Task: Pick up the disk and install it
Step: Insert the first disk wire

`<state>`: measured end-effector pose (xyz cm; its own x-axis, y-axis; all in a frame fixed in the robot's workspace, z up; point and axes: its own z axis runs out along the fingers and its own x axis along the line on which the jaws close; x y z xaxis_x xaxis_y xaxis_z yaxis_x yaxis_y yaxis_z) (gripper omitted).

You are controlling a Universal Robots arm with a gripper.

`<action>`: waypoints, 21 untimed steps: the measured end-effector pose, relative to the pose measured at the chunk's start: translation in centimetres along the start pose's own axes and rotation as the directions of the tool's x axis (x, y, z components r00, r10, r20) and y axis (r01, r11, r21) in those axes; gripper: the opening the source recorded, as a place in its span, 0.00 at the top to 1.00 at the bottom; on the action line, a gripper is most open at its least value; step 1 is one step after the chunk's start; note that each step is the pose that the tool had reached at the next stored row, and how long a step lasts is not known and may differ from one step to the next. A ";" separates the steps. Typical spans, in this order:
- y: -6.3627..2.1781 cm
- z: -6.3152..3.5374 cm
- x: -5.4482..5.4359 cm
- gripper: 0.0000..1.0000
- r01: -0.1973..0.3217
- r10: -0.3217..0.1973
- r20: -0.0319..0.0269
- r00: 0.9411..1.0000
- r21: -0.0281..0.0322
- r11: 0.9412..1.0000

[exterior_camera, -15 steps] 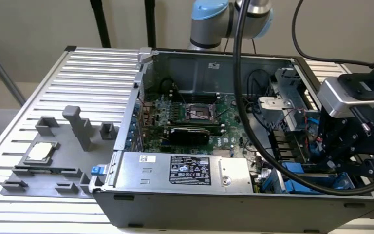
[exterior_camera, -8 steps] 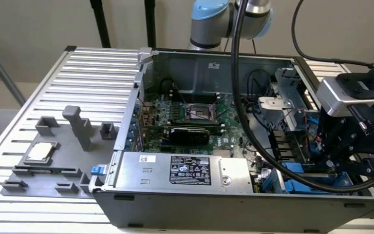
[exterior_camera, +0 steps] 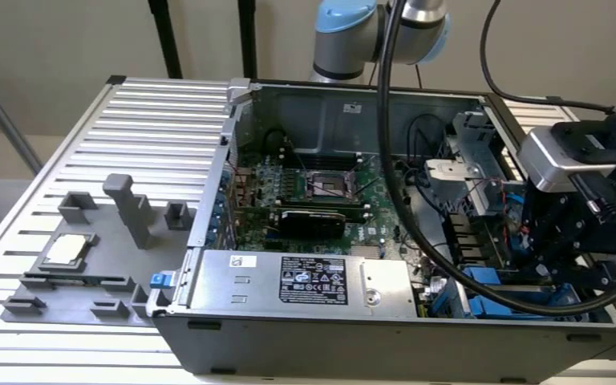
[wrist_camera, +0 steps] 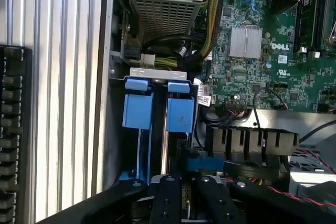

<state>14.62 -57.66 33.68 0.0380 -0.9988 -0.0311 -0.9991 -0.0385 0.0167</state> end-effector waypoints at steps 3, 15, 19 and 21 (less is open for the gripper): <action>-0.09 0.03 0.0 1.00 -0.004 0.004 -0.001 1.000 0.000 1.000; -0.34 0.36 0.0 1.00 -0.015 0.015 -0.004 1.000 0.000 1.000; -0.33 0.36 0.0 1.00 -0.015 0.015 -0.004 1.000 0.000 1.000; -0.35 0.34 0.0 0.00 -0.015 0.015 -0.003 1.000 0.001 1.000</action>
<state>14.96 -57.64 33.33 0.0230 -0.9993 -0.0281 -0.9996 -0.0235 0.0165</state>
